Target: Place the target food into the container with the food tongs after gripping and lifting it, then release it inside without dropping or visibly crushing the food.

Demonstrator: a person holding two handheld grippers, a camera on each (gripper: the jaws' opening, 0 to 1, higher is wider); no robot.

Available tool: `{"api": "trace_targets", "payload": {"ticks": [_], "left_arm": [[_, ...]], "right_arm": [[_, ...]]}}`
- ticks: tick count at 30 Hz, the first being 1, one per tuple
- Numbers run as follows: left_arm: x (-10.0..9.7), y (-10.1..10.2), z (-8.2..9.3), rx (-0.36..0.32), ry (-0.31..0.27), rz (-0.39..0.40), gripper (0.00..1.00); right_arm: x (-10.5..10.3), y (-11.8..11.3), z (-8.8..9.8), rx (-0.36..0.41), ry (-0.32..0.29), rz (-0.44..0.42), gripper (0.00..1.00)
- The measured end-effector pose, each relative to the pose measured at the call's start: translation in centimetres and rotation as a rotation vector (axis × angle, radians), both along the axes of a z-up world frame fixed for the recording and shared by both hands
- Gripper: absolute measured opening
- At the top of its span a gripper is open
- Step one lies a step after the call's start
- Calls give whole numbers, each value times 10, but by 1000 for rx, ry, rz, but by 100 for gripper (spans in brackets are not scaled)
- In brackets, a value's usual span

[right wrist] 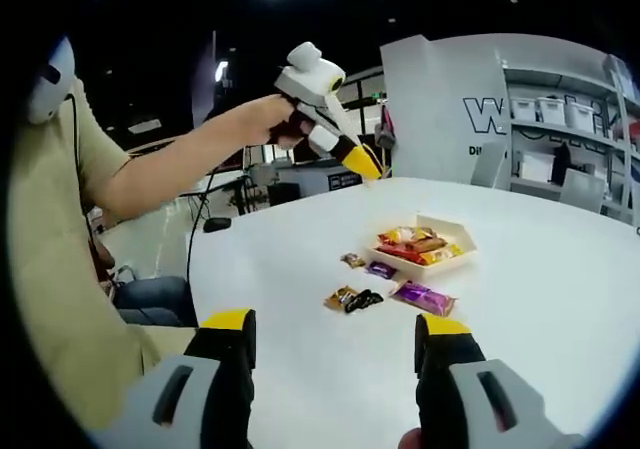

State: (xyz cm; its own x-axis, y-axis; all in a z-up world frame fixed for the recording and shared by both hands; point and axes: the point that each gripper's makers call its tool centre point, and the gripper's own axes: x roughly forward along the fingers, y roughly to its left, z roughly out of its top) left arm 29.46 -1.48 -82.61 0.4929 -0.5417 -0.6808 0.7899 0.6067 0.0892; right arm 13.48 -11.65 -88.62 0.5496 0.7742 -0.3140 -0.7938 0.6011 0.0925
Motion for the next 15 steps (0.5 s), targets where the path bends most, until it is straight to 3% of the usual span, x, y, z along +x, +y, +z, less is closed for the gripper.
{"api": "trace_targets", "payload": {"ticks": [8,15], "left_arm": [[-13,3,-6,-12,23,8,20],[-26,9,-23,-47,68,41,20]], "right_arm": [[1,0,1,1,-1,0,62],[2,0,1,2,-1,2,62]]}}
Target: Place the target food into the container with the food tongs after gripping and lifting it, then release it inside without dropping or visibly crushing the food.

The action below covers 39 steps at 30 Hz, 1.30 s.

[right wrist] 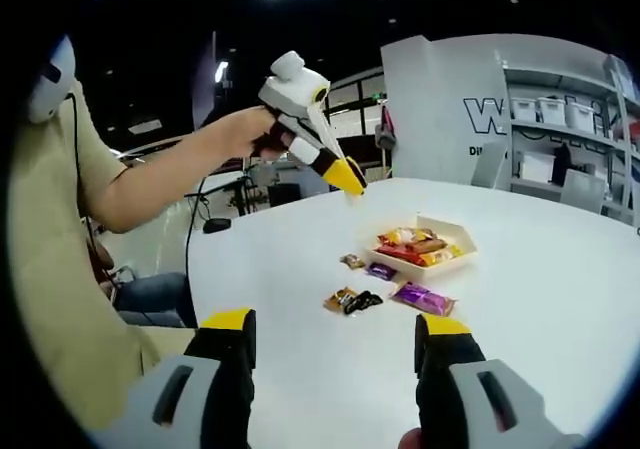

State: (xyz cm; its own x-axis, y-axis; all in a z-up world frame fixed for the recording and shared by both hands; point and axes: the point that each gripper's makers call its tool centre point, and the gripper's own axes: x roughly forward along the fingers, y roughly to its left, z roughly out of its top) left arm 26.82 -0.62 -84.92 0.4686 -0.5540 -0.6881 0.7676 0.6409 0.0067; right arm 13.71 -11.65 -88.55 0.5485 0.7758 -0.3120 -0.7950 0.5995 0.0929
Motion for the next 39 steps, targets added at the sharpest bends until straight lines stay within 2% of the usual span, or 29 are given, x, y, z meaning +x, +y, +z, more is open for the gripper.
{"api": "trace_targets", "payload": {"ticks": [20,30,39], "left_arm": [[-26,3,-45,-5,92,54,21],[-40,-9,-70,-5,137,59,21],[-46,-14,-81,7,164,73,22]], "right_arm": [[1,1,-5,2,11,2,62],[1,1,-7,3,15,2,62],[-1,1,-8,4,18,2,62]]}}
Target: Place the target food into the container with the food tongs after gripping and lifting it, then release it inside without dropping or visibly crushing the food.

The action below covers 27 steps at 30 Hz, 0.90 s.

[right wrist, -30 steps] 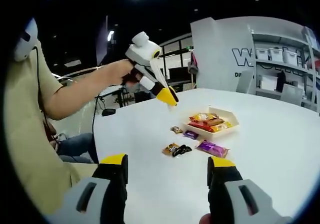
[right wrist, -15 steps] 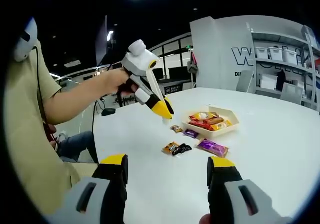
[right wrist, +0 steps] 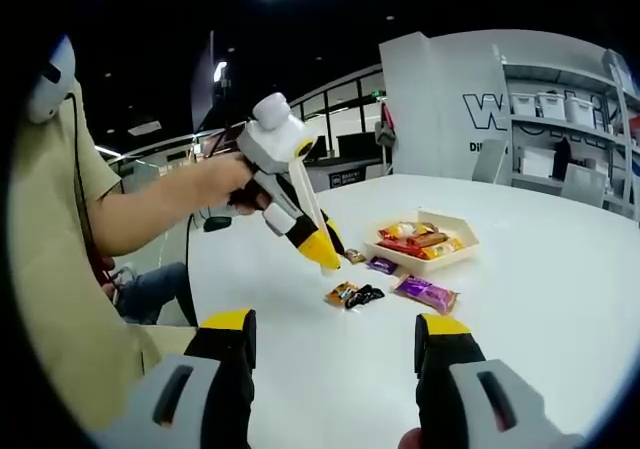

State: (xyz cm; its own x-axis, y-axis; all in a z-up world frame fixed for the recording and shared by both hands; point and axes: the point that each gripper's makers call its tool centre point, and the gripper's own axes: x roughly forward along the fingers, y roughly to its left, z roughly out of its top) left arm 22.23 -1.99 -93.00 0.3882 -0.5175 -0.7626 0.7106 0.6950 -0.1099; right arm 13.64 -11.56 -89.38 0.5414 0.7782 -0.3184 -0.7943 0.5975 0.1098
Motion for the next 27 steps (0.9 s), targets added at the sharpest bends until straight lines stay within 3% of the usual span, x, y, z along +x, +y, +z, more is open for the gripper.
{"api": "trace_targets", "payload": {"ticks": [12,27], "left_arm": [[-1,-8,-11,-8,26,18,22],[-2,-3,-25,21,29,31,22]], "right_arm": [[-1,0,-1,0,2,1,62],[0,0,-2,4,5,-1,62]]}}
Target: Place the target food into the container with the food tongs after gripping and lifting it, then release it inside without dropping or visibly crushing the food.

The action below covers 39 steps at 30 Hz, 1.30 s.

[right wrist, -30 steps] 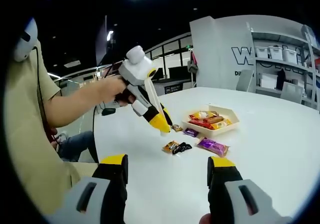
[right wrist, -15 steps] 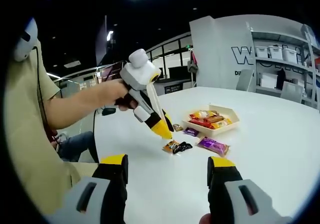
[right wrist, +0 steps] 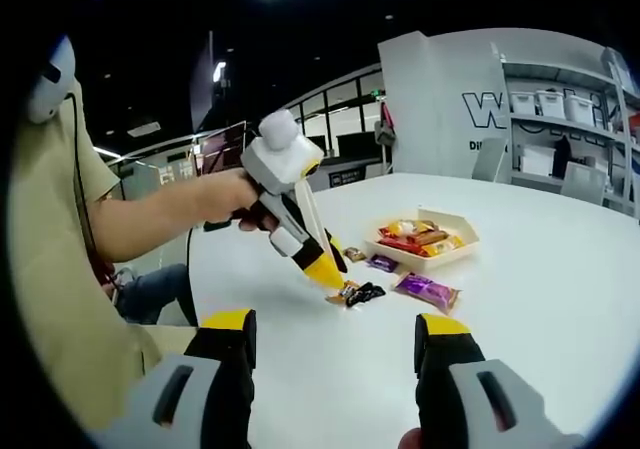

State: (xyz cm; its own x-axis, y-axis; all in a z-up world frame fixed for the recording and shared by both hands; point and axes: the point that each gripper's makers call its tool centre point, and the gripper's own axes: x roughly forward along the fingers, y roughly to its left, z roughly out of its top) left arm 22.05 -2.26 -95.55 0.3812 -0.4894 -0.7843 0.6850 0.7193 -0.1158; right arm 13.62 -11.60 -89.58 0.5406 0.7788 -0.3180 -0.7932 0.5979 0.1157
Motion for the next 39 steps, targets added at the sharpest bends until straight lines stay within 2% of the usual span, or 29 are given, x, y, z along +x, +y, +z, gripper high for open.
{"api": "trace_targets", "payload": {"ticks": [13,23,29,34,39], "left_arm": [[4,18,1,39,-15,6,22],[10,33,8,50,-31,44,23],[6,21,11,17,-28,54,23],[2,16,2,39,-25,40,23],[2,23,1,69,-37,39,23]], "right_arm": [[-1,1,-1,1,1,2,62],[-2,2,-3,0,5,3,62],[-2,4,-3,0,5,7,62],[-3,4,-2,-1,4,8,62],[-2,1,-1,3,6,1,62]]}}
